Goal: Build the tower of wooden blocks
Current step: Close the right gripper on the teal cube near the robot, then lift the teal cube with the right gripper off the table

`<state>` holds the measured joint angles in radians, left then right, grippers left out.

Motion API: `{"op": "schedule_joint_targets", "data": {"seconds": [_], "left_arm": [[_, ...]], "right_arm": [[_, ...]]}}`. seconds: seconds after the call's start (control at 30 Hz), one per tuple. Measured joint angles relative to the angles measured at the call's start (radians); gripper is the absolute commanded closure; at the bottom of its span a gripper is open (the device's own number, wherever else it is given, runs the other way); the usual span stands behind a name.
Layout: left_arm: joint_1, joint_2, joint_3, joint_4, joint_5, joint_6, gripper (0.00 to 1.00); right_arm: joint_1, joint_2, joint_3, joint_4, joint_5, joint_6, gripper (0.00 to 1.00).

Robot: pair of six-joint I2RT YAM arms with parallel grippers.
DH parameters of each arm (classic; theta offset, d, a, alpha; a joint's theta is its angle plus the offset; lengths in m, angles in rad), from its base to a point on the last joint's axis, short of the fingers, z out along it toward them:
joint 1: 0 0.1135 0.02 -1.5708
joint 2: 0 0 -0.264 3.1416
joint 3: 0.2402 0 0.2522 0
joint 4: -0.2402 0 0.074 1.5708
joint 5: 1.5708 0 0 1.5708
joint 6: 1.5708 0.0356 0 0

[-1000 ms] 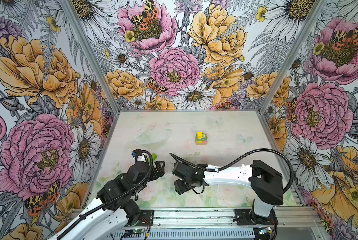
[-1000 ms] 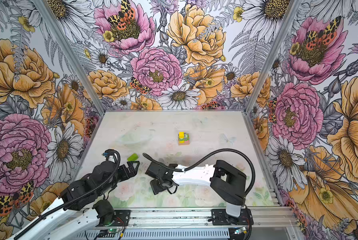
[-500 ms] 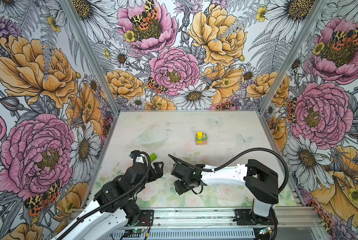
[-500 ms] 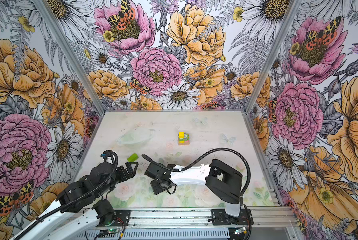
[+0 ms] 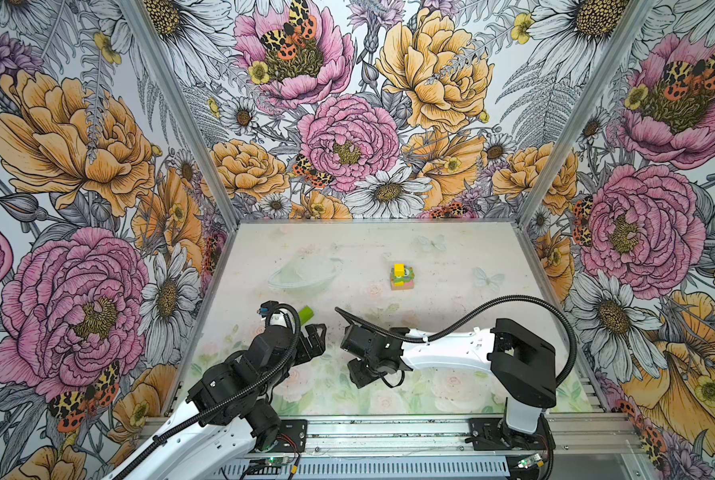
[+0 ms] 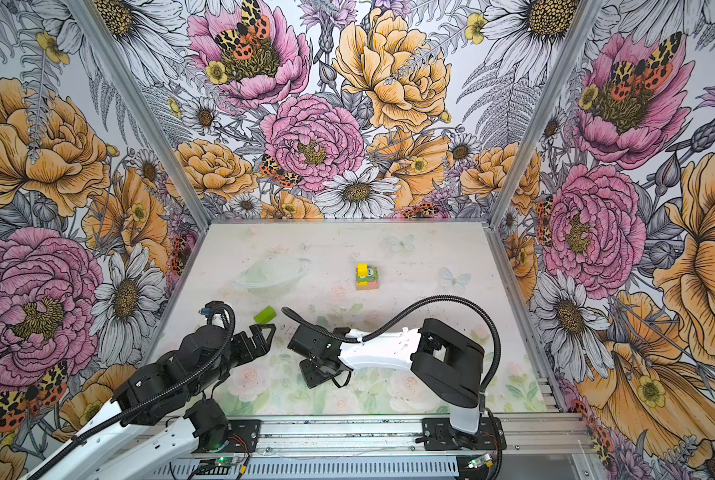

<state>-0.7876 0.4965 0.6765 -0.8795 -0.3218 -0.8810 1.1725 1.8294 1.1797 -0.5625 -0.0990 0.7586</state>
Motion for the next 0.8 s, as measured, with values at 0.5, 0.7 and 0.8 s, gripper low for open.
{"op": "schedule_joint_targets", "data": {"seconds": [0.5, 0.7, 0.8], "left_arm": [[0.006, 0.001, 0.0, 0.0, 0.0, -0.002, 0.01], [0.007, 0.001, 0.0, 0.0, 0.0, -0.002, 0.01], [0.009, 0.001, 0.0, 0.0, 0.0, -0.002, 0.01]], "right_arm": [[-0.002, 0.013, 0.022, -0.004, 0.01, -0.005, 0.64], [-0.002, 0.015, 0.028, -0.013, 0.022, -0.007, 0.6], [-0.003, 0.018, 0.032, -0.023, 0.027, -0.008, 0.6]]}}
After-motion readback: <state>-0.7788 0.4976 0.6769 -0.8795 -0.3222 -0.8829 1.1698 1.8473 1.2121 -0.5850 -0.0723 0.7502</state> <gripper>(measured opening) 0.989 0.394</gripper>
